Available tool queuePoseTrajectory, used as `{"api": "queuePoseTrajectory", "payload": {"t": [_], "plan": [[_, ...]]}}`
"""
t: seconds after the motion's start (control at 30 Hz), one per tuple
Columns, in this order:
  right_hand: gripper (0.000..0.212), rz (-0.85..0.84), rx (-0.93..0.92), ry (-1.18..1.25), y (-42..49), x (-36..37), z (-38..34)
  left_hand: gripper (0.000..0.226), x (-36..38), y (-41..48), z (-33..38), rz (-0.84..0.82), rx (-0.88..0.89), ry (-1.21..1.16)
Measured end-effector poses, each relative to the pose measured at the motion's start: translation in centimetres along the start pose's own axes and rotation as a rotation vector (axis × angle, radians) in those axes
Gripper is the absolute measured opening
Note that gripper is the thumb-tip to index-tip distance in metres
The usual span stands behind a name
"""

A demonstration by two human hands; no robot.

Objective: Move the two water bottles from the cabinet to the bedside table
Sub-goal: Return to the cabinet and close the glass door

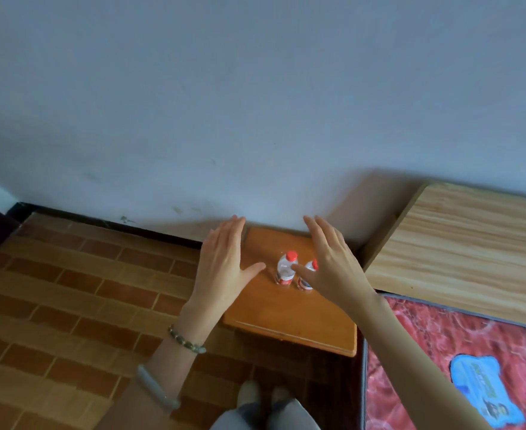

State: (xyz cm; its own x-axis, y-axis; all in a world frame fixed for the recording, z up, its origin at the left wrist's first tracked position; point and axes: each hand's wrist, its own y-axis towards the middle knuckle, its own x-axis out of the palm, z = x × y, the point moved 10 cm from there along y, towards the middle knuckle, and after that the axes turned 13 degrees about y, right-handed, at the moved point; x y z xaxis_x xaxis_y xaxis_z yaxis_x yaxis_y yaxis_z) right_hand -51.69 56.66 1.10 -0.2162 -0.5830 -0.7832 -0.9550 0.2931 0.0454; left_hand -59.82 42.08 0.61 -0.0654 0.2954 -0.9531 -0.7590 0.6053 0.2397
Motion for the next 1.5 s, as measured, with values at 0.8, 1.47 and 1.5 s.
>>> {"api": "queuePoseTrajectory", "payload": {"t": [0.8,1.47,1.5], "plan": [[0.075,-0.743,-1.048,0.151,-12.6,16.3,-35.2,0.092,-18.9,-38.0,-13.8,0.393,-1.334,0.234],[0.088,-1.172,-1.568,0.305,-42.8,28.5,-56.7,0.09,-30.6,-70.5,-11.0,0.491,-1.893,0.609],[0.088,-1.186,-1.585,0.305,-44.0,28.9,-57.3,0.089,-30.9,-71.6,-10.9,0.49,-1.908,0.613]]}}
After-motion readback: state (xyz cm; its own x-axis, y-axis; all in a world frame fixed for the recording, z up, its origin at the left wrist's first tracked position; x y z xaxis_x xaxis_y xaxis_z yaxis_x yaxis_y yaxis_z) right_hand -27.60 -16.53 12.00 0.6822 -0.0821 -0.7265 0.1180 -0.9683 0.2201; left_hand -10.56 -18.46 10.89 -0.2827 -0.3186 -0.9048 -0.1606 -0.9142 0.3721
